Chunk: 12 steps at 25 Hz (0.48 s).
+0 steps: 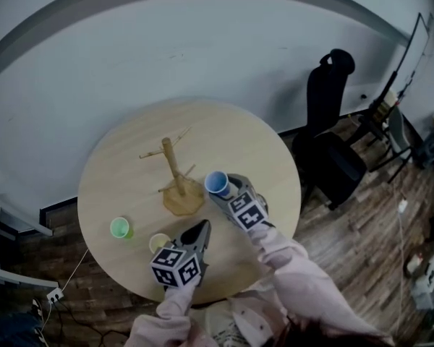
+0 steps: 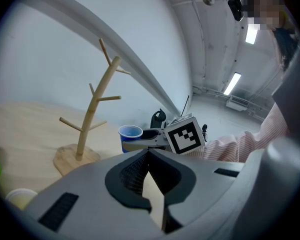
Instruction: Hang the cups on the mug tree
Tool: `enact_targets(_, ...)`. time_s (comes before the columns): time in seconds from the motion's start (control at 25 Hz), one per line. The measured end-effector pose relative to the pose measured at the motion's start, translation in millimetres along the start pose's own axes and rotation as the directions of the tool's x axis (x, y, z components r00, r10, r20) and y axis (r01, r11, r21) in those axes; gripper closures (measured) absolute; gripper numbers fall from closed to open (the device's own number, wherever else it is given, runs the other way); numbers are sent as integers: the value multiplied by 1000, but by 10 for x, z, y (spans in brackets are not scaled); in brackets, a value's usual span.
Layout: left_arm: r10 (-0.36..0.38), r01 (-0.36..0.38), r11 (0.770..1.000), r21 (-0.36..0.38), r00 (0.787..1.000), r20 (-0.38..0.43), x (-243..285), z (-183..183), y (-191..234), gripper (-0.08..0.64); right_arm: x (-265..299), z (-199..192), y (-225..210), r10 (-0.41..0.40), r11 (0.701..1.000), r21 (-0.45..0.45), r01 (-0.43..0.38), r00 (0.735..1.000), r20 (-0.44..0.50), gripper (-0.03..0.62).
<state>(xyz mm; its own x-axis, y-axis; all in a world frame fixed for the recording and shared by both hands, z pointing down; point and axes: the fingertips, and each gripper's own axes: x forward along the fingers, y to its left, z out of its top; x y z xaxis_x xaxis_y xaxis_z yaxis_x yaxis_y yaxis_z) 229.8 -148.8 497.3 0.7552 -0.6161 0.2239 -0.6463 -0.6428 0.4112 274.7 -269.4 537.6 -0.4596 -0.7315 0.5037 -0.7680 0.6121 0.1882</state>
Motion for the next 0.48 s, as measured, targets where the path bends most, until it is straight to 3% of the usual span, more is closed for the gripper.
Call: enact_targets(0.48,-13,13,1000,-14,1000,-7,68,112,109,558,202,72,-158,-19,990,-140,7,996,-84,309)
